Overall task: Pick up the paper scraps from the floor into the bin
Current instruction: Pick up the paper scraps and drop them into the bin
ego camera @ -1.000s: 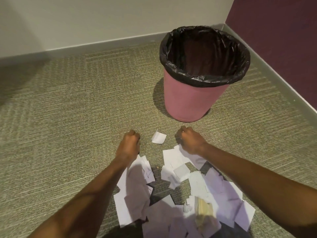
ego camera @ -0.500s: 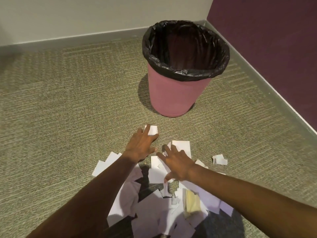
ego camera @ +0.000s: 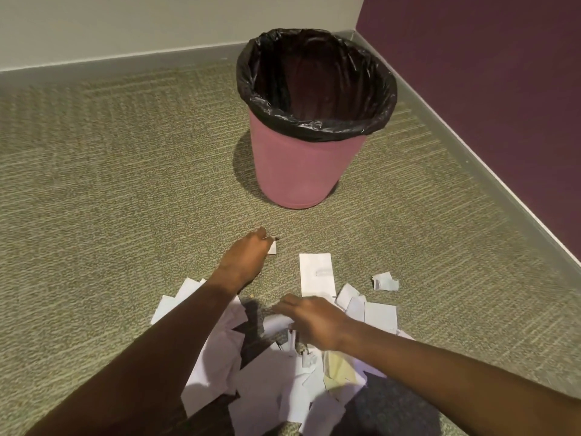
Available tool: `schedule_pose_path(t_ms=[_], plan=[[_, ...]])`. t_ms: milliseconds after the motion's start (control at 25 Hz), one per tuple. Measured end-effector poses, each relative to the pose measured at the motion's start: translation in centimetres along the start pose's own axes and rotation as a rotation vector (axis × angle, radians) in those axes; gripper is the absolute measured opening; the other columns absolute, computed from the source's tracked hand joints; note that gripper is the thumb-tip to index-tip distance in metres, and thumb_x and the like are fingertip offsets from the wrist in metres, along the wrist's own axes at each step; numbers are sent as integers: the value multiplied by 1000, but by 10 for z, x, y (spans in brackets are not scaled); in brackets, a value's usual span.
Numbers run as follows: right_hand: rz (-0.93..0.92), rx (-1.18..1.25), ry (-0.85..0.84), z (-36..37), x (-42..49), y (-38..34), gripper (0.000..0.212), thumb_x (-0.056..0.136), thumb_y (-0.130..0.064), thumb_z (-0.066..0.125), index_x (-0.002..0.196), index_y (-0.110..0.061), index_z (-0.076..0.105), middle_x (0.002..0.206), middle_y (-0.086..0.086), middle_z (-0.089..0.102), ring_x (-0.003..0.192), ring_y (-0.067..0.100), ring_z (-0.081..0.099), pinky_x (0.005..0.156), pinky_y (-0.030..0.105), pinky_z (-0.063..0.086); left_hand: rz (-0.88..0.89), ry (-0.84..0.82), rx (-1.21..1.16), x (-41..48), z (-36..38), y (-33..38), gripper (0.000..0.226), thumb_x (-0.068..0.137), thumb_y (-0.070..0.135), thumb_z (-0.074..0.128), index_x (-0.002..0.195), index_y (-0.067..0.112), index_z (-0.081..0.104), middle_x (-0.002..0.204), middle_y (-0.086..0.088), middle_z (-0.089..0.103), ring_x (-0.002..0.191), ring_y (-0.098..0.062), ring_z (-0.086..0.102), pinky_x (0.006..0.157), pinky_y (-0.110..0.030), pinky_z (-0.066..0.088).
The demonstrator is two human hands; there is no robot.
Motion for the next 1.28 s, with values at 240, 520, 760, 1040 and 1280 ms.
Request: schedule_pose_path(t_ms=[240,520,760,1040,1280], plan=[[206,322,161,-43,-19,21,28,89,-15,67,116,-16,59,109,3,64,95,17,56,75,28,40,-2,-32,99,3,4,4,18,88,3,56,104,6,64,102,-12,65,84,-30,67,71,-39,54],[319,523,214,-55,-59,44,33,84,-17,74,115,-18,62,112,3,68,104,19,63,91,42,51,-93,105,-482,11,-2,26,22,85,36,60,87,18,72,91,1,71,83,-20,62,70,-34,51],[405,600,246,-48,-92,52,43,84,-14,74,125,-16,59,123,-3,65,113,16,61,98,35,48,184,-175,61,13,22,96,64,80,46,63,133,18,43,148,-14,31,123,-34,39,96,-45,39],[473,559,253,-55,-106,63,39,84,-17,74,120,-16,61,116,4,69,104,20,65,90,40,53,204,-414,121,-8,43,122,109,73,73,58,153,16,11,161,-12,2,144,-39,11,112,-54,19],[481,555,251,-59,-100,63,33,83,-15,73,114,-17,61,103,1,68,95,20,65,83,39,54,223,-309,-48,-9,12,128,51,90,19,58,138,13,42,138,-5,41,124,-27,40,99,-39,35]])
Point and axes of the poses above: each hand's wrist, its own x-axis towards the middle knuckle, its own z-axis out of the palm, y = z × x, the point moved 5 cm from there along x, towards the middle knuckle
